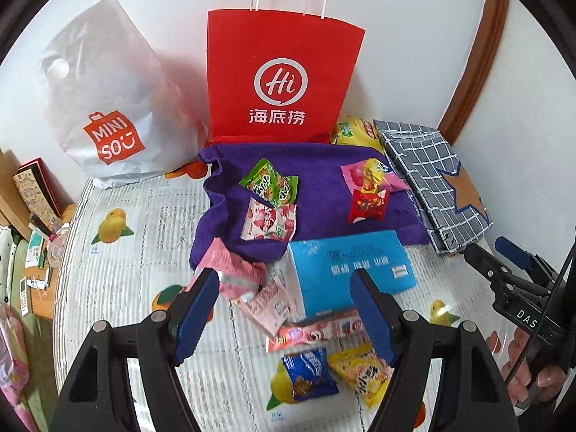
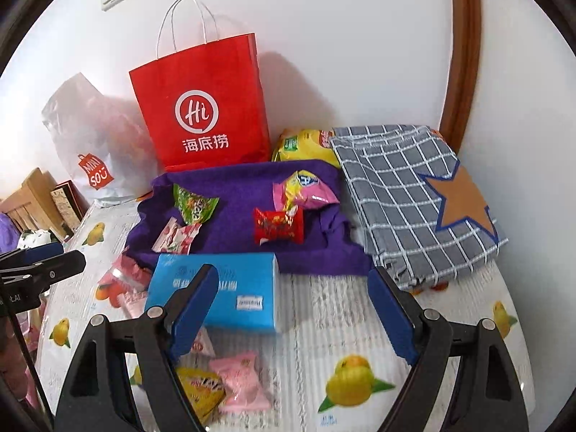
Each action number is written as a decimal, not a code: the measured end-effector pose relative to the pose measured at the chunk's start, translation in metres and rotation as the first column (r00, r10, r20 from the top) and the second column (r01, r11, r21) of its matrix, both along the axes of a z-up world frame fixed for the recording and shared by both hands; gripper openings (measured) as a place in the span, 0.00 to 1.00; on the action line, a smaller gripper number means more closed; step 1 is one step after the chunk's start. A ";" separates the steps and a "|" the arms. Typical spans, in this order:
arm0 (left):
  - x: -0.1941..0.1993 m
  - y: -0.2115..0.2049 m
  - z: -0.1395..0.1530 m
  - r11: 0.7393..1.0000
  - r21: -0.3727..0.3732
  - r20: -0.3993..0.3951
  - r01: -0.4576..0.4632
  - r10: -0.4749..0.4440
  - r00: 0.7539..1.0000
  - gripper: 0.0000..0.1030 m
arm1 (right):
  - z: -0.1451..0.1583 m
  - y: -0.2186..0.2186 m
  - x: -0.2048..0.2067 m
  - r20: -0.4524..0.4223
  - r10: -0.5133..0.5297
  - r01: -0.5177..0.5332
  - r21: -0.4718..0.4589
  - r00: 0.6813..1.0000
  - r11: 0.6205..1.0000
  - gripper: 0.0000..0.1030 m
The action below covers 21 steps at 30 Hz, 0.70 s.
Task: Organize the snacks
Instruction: 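Withdraw both tools from the towel back toward the loose snacks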
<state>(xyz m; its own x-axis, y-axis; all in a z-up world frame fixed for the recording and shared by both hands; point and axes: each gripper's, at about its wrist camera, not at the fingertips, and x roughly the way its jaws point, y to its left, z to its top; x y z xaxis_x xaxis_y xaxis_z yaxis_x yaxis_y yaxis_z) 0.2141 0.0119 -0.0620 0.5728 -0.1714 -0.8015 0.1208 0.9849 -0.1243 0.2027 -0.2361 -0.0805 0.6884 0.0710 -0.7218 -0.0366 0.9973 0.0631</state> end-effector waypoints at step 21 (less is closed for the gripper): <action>-0.044 0.030 -0.030 0.998 -0.037 -0.035 -0.054 0.052 0.998 0.72 | -0.033 0.013 -0.048 -0.075 0.029 -0.030 -0.011 0.997 0.999 0.72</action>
